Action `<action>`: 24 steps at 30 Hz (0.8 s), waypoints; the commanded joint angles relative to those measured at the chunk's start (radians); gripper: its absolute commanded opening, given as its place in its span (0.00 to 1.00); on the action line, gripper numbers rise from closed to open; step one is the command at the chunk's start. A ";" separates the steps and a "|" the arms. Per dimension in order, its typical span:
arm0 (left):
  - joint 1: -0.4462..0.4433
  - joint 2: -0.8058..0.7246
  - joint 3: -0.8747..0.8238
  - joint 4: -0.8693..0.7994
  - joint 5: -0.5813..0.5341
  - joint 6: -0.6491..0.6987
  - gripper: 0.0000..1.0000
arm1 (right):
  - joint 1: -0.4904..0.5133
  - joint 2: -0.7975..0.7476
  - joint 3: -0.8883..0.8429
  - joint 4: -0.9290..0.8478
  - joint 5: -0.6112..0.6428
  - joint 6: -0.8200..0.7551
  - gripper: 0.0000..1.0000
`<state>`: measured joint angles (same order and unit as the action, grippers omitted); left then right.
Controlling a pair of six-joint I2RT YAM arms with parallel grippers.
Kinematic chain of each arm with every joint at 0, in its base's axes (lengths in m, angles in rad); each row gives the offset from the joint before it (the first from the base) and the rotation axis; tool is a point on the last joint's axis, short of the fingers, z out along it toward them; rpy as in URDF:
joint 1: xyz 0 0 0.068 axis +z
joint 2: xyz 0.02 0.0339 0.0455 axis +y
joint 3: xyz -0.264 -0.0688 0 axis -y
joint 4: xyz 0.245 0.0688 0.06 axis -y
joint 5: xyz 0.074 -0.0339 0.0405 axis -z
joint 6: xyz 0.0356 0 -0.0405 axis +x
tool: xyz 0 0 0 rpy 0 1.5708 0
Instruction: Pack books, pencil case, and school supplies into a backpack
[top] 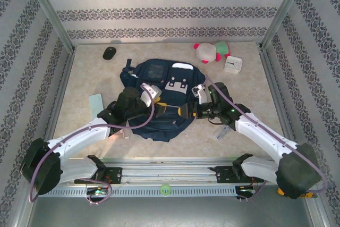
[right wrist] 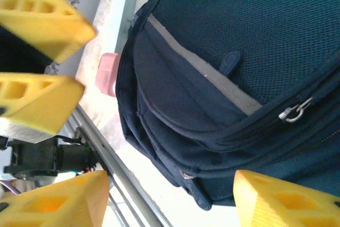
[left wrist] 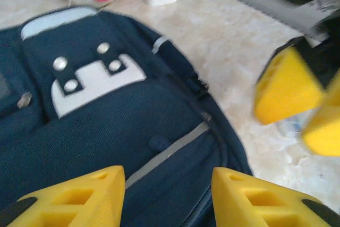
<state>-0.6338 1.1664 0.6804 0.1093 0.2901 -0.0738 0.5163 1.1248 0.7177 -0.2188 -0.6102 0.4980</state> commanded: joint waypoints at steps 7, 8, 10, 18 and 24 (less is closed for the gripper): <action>0.002 -0.192 -0.119 -0.131 -0.339 -0.435 0.56 | 0.114 -0.008 0.137 -0.235 0.134 -0.896 0.64; 0.002 -0.216 -0.127 -0.152 -0.365 -0.471 0.56 | 0.120 0.020 0.168 -0.257 0.150 -0.949 0.65; 0.005 -0.254 -0.144 -0.182 -0.399 -0.507 0.56 | 0.134 0.084 0.218 -0.276 0.196 -1.007 0.66; 0.010 -0.371 -0.181 -0.277 -0.487 -0.574 0.56 | 0.234 0.382 0.383 -0.234 0.309 -1.082 0.71; 0.011 -0.396 -0.188 -0.308 -0.454 -0.568 0.55 | 0.248 0.537 0.460 -0.201 0.381 -1.076 0.65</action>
<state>-0.6327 0.7872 0.5056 -0.1486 -0.1623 -0.6224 0.7639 1.6276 1.1324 -0.4309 -0.2840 -0.5541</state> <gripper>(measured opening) 0.556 0.680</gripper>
